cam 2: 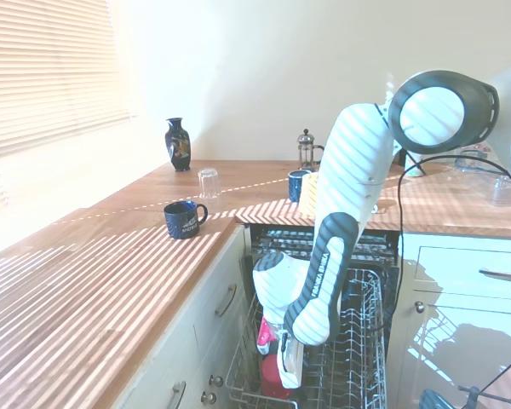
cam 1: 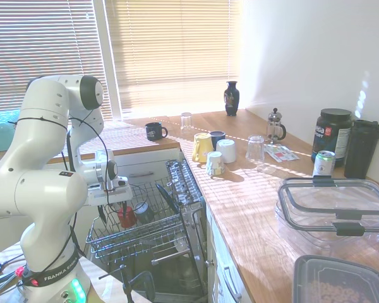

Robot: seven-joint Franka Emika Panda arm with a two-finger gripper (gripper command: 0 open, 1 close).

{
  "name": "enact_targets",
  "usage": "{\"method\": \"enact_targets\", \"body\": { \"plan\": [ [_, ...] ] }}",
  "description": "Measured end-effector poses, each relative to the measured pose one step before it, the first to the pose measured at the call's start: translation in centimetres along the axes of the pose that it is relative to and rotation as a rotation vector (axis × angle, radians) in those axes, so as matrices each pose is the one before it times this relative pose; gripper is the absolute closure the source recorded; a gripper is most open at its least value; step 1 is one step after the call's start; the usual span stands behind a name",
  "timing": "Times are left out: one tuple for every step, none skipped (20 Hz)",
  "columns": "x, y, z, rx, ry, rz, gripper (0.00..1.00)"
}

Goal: Remove a mug cup out of the dishwasher

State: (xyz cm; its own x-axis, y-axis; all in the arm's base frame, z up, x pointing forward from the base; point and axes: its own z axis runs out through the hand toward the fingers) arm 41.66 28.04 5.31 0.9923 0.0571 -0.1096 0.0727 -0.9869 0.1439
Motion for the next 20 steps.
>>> {"method": "enact_targets", "body": {
  "plan": [
    [0.077, -0.118, 0.272, -0.00073, 0.00182, -0.00363, 0.0],
    [0.119, -0.118, 0.21, -0.00062, 0.0048, -0.00352, 0.0],
    [0.126, -0.118, 0.175, -0.0003, 0.00629, -0.00339, 0.0],
    [0.139, -0.075, 0.178, -0.00279, 0.00398, -0.00289, 0.0],
    [0.082, -0.077, 0.117, -0.00193, 0.00266, -0.00323, 0.0],
    [0.16, -0.096, 0.062, -0.00098, 0.00479, -0.002, 0.0],
    [0.184, 0.023, 0.068, -0.00178, 0.00936, -0.00051, 0.0],
    [0.213, 0.177, 0.11, -0.00524, 0.00859, 0.00067, 0.0],
    [0.202, 0.144, 0.121, -0.00628, 0.00645, -0.00036, 0.0],
    [0.135, 0.154, 0.077, -0.00577, 0.00802, -0.00127, 0.0],
    [0.168, 0.133, 0.051, -0.00509, 0.0101, -0.00162, 0.0],
    [0.19, 0.158, 0.064, -0.00757, 0.0084, -0.00182, 0.0],
    [0.141, -0.033, 0.02, -0.00442, 0.00666, -0.00374, 0.0],
    [0.206, -0.127, 0.066, -0.0029, 0.00555, -0.00328, 0.0],
    [0.16, -0.141, 0.161, -0.00392, 0.00506, -0.00369, 0.0],
    [0.117, -0.112, 0.212, -0.00501, 0.00624, -0.0042, 0.0],
    [0.081, -0.14, 0.242, -0.00438, 0.00403, -0.00422, 0.0],
    [0.039, -0.187, 0.263, -0.0015, 0.00162, -0.00392, 0.0],
    [0.064, -0.137, 0.194, -0.00053, 0.0005, -0.00353, 0.0],
    [0.119, -0.065, 0.14, -0.00004, 0.00095, -0.00318, 0.0]
  ]
}}
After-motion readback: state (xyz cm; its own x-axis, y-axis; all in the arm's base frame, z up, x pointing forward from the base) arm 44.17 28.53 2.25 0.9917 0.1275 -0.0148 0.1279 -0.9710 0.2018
